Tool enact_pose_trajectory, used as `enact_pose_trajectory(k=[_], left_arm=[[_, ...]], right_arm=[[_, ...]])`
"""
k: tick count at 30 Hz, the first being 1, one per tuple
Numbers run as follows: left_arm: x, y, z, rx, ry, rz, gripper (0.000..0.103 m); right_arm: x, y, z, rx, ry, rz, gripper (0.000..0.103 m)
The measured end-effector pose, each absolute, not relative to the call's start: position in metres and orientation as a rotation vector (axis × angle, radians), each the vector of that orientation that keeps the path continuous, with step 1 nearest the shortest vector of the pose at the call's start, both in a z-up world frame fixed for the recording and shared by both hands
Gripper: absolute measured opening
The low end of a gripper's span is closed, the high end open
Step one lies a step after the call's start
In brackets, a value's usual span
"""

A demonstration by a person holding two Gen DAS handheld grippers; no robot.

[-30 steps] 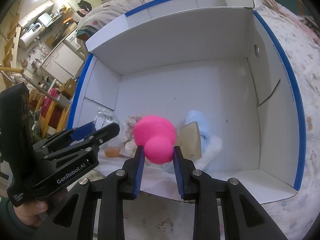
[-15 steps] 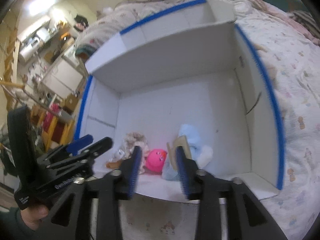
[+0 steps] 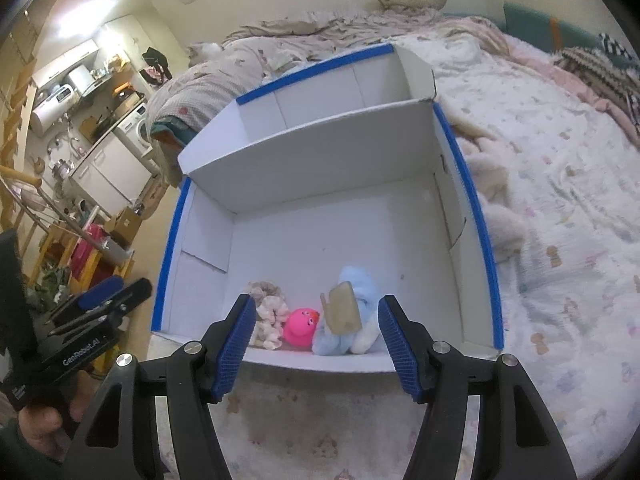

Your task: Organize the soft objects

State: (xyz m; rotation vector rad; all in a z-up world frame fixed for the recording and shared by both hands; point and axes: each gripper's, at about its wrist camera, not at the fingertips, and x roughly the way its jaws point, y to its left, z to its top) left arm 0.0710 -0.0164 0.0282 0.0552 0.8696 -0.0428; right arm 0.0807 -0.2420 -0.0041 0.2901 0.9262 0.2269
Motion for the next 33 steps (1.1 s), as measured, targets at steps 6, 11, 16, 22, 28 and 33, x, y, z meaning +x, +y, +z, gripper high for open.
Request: enact_pose_trajectory(k=[6,11,16,22,28,33], left_arm=[[0.041,-0.011,0.034,0.064,0.861,-0.115,0.061],[0.018,-0.001,0.031,-0.012,0.873,-0.118,0.062],[-0.001,0.005,0.025,-0.042,0.861,-0.079,0.081],[-0.008,0.007,0.016,-0.063,0.856,-0.057,0.103],[0.001,0.001,0.010,-0.048,0.839,-0.026,0.103],[0.007,0.000,0.006,-0.051,0.849,-0.011,0.103]], right_arm=[[0.062,-0.240,0.008,0.276,0.895,0.217,0.071],[0.042,-0.230,0.015,0.224,0.868,0.194,0.078],[0.020,-0.228,0.011,0.205,0.824,0.163,0.103],[0.008,-0.235,-0.001,0.227,0.803,0.096,0.103],[0.004,-0.220,-0.002,0.104,0.745,0.066,0.103],[0.010,-0.216,-0.011,0.102,0.780,0.067,0.103]])
